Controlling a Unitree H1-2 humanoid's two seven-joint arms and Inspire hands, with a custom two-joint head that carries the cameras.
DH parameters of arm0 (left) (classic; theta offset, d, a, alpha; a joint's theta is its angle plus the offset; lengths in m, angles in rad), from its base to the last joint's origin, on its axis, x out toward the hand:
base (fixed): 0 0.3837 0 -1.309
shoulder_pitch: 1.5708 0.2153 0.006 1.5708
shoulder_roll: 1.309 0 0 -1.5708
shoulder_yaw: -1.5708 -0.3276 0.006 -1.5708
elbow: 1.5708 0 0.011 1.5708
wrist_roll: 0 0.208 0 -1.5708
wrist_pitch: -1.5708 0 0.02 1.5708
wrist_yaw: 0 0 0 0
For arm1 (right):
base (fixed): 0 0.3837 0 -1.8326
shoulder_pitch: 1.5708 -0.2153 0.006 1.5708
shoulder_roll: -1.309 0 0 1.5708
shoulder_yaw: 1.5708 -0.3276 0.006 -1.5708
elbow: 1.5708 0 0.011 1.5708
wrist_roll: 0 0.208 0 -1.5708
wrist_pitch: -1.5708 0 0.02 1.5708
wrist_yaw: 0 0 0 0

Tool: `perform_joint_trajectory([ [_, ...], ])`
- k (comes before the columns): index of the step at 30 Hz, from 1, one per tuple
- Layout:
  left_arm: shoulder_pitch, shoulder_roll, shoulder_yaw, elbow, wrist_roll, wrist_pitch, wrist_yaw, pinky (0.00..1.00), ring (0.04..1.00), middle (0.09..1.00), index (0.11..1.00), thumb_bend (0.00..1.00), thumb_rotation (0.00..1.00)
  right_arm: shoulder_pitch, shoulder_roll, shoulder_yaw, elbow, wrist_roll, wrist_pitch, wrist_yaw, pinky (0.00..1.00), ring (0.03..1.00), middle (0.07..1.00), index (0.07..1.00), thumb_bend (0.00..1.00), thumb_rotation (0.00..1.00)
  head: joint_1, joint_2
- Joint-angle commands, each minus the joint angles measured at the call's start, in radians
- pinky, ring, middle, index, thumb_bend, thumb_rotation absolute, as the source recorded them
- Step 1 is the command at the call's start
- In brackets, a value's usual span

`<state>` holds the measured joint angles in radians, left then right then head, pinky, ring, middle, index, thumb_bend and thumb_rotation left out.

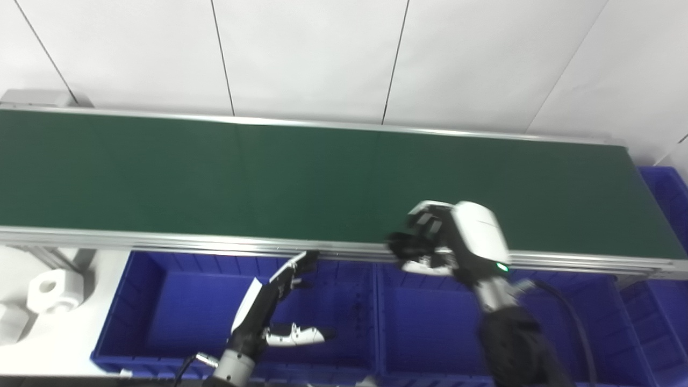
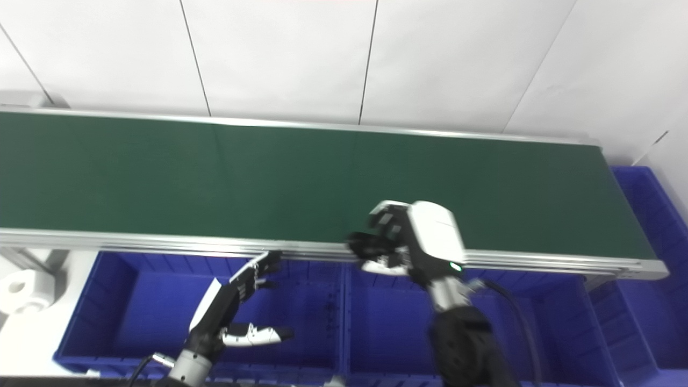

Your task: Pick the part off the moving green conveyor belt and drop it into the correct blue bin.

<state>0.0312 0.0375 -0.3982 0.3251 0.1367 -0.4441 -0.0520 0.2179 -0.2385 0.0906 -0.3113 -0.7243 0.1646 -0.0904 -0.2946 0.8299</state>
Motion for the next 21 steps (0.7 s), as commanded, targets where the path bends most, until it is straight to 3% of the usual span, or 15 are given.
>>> perform_joint_trajectory([
  [1, -0.010, -0.021, 0.007, -0.036, 0.004, -0.003, -0.013, 0.73, 0.852, 0.884, 0.855, 0.69, 0.22, 0.041, 0.013, -0.041, -0.001, 0.047, -0.081, -0.082, 0.26, 0.340, 0.406, 0.522, 0.52, 0.00, 0.019, 0.010],
  [5, -0.005, -0.035, 0.018, -0.048, 0.022, 0.013, -0.018, 0.72, 0.852, 0.887, 0.856, 0.69, 0.23, 0.087, 0.047, -0.085, 0.094, 0.099, -0.160, -0.187, 0.22, 0.304, 0.397, 0.515, 0.52, 0.00, 0.044, 0.025],
  [9, 0.000, -0.046, 0.030, -0.052, 0.032, 0.021, -0.019, 0.71, 0.846, 0.883, 0.854, 0.71, 0.25, 0.091, 0.068, -0.102, 0.205, 0.099, -0.186, -0.260, 0.24, 0.328, 0.400, 0.517, 0.52, 0.00, 0.047, 0.024],
  [13, 0.001, -0.046, 0.037, -0.052, 0.034, 0.024, -0.028, 0.72, 0.848, 0.885, 0.856, 0.70, 0.25, 0.072, 0.061, -0.100, 0.281, 0.090, -0.146, -0.255, 0.31, 0.409, 0.423, 0.530, 0.52, 0.00, 0.043, 0.019],
  [15, 0.001, -0.047, 0.041, -0.048, 0.027, 0.019, -0.034, 0.72, 0.847, 0.883, 0.854, 0.71, 0.25, 0.067, 0.057, -0.093, 0.291, 0.107, -0.127, -0.219, 0.42, 0.507, 0.460, 0.531, 0.52, 0.00, 0.037, 0.015],
  [16, 0.000, -0.047, 0.043, -0.046, 0.023, 0.016, -0.039, 0.73, 0.850, 0.884, 0.855, 0.71, 0.24, 0.066, 0.056, -0.089, 0.292, 0.114, -0.115, -0.199, 0.53, 0.611, 0.620, 0.661, 0.54, 0.09, 0.036, 0.013],
  [18, -0.001, -0.046, 0.047, -0.041, 0.028, 0.007, -0.040, 0.73, 0.850, 0.885, 0.857, 0.70, 0.24, 0.066, 0.053, -0.076, 0.292, 0.125, -0.086, -0.149, 0.61, 0.690, 0.729, 0.754, 0.56, 0.19, 0.034, 0.009],
  [21, 0.002, -0.044, 0.052, -0.042, 0.036, 0.007, -0.040, 0.72, 0.846, 0.883, 0.856, 0.70, 0.24, 0.062, 0.049, -0.060, 0.297, 0.152, -0.069, -0.090, 0.73, 0.832, 0.874, 0.888, 0.57, 0.44, 0.030, 0.002],
])
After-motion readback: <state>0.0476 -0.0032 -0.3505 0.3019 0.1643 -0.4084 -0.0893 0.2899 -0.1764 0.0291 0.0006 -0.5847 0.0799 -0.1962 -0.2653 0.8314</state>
